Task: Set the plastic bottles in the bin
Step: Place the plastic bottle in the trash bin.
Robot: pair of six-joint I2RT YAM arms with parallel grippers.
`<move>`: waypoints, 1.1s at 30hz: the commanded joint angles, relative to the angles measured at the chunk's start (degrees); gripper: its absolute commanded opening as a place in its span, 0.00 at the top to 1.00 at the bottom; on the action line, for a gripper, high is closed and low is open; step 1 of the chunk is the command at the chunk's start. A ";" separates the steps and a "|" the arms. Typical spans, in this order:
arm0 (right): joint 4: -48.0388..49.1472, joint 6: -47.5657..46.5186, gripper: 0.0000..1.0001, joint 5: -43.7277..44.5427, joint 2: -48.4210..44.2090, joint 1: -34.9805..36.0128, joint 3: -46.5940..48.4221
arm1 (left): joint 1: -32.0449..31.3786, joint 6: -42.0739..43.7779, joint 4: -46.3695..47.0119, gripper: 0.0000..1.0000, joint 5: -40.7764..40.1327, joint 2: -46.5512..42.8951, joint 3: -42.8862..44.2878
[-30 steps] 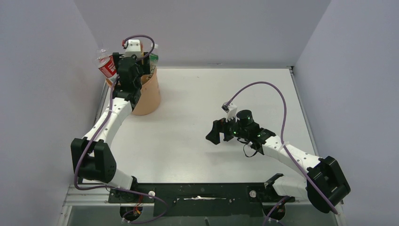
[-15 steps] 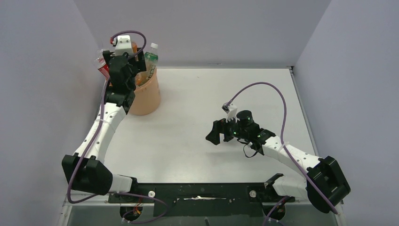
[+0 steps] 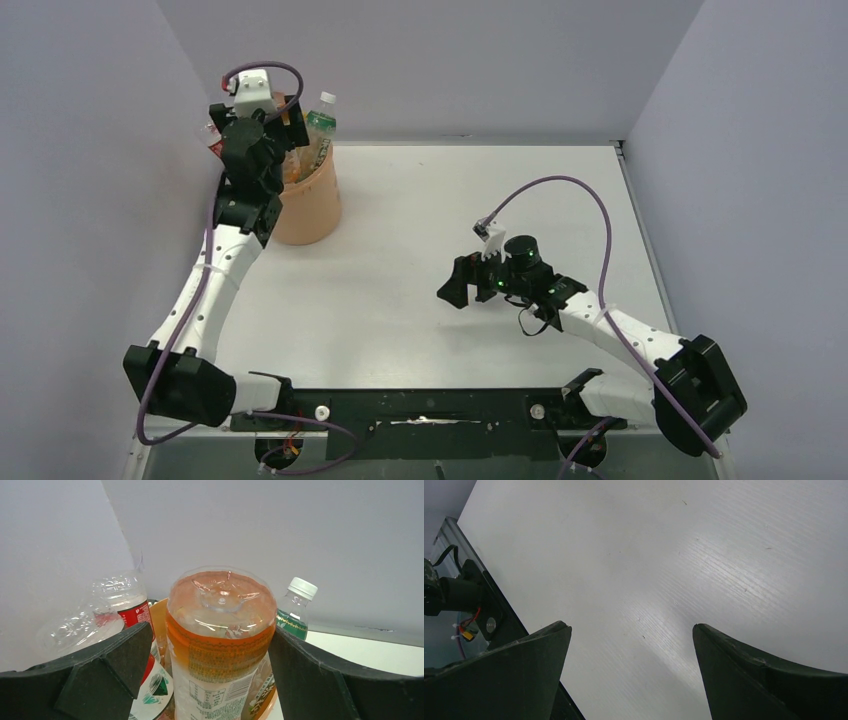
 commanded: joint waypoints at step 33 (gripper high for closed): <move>1.24 -0.14 0.02 0.40 -3.73 0.32 0.71 | 2.08 -8.22 -11.86 0.13 -5.25 -5.20 15.06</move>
